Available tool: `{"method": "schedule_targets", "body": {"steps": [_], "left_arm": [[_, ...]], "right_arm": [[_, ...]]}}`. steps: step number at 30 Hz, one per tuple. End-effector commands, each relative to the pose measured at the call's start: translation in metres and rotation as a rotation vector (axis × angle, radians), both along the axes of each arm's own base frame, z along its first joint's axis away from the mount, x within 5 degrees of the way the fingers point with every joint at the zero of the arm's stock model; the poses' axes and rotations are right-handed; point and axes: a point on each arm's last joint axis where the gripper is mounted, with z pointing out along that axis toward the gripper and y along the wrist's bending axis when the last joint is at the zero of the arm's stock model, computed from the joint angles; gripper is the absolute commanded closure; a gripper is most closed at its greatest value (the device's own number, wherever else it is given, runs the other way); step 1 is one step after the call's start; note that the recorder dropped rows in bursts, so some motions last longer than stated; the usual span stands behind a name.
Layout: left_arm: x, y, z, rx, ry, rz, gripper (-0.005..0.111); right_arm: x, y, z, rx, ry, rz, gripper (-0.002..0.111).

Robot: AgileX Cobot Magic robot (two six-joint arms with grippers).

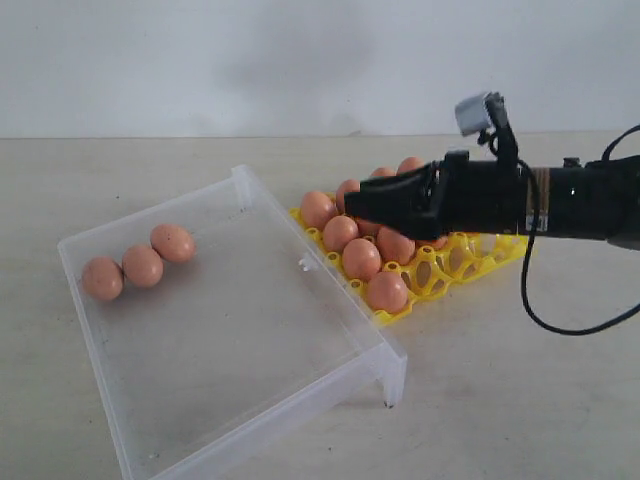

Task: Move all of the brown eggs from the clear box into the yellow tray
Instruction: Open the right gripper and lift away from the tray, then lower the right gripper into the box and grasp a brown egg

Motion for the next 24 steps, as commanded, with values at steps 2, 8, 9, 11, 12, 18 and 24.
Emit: {"method": "schedule_targets", "body": {"steps": [2, 8, 9, 11, 12, 18, 24], "left_arm": [[0.000, 0.000, 0.002, -0.004, -0.008, -0.004, 0.111], [0.000, 0.000, 0.002, -0.004, -0.008, -0.004, 0.111], [0.000, 0.000, 0.002, -0.004, -0.008, -0.004, 0.111], [0.000, 0.000, 0.002, -0.004, -0.008, -0.004, 0.111], [0.000, 0.000, 0.002, -0.004, -0.008, -0.004, 0.111], [0.000, 0.000, 0.002, -0.004, -0.008, -0.004, 0.111], [0.000, 0.000, 0.002, -0.004, -0.008, -0.004, 0.111]], "right_arm": [[-0.012, 0.050, 0.063, 0.179, -0.156, 0.088, 0.108], [-0.006, 0.158, 0.051, -0.463, -0.271, -0.143, 0.108], [-0.001, 0.163, 0.043, -0.591, -0.247, -0.248, 0.108], [0.002, 0.171, 0.034, -0.856, -0.228, -0.452, 0.109], [-0.001, 0.178, 0.036, -0.939, -0.256, -0.452, 0.109], [-0.042, 0.210, 0.057, -1.043, 0.001, 0.107, 0.109], [-0.060, 0.212, 0.054, -1.081, 0.271, 0.379, 0.109]]}}
